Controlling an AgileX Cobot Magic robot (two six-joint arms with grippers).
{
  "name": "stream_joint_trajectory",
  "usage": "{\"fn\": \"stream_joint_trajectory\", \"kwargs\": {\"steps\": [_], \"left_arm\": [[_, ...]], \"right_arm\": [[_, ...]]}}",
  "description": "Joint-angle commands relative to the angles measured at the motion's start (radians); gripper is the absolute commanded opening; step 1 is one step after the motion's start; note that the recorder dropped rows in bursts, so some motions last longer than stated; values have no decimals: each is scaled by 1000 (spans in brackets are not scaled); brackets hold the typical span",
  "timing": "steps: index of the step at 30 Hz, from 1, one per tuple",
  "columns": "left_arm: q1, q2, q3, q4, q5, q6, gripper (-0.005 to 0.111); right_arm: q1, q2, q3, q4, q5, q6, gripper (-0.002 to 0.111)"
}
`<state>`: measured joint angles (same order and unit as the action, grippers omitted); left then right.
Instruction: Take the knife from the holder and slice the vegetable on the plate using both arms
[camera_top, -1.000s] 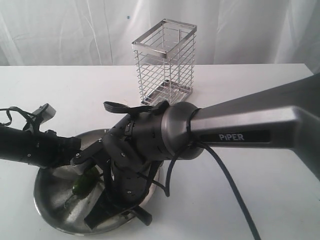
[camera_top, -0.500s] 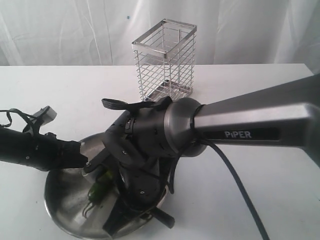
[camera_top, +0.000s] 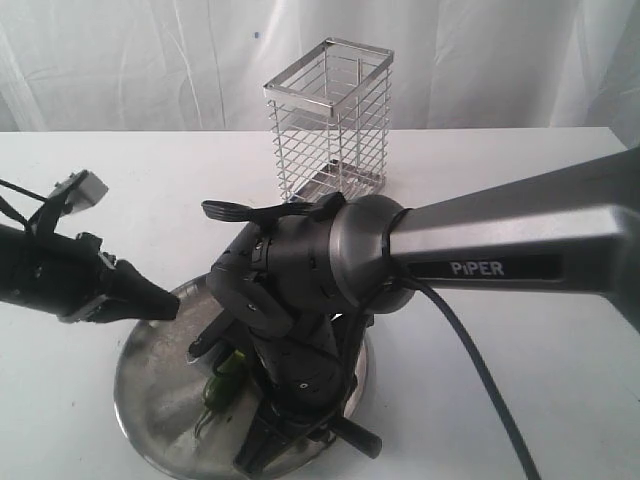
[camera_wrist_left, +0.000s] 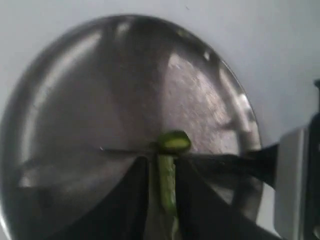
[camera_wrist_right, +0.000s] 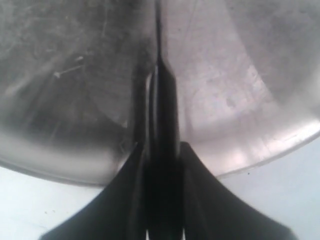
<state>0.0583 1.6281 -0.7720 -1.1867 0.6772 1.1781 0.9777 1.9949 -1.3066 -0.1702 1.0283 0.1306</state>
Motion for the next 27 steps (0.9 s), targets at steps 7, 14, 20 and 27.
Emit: {"fn": "stream_joint_trajectory", "kwargs": {"steps": [7, 14, 20, 27], "left_arm": [[-61, -13, 64, 109, 50, -128, 43], [-162, -11, 64, 185, -38, -210, 43], [-229, -10, 69, 201, -110, -215, 43], [-310, 27, 101, 171, -280, -217, 58]], "right_arm": [[-11, -25, 2, -7, 80, 5, 0], [-11, -41, 2, 19, 60, 5, 0], [-11, -41, 2, 44, 10, 5, 0], [-11, -39, 2, 44, -2, 5, 0]]}}
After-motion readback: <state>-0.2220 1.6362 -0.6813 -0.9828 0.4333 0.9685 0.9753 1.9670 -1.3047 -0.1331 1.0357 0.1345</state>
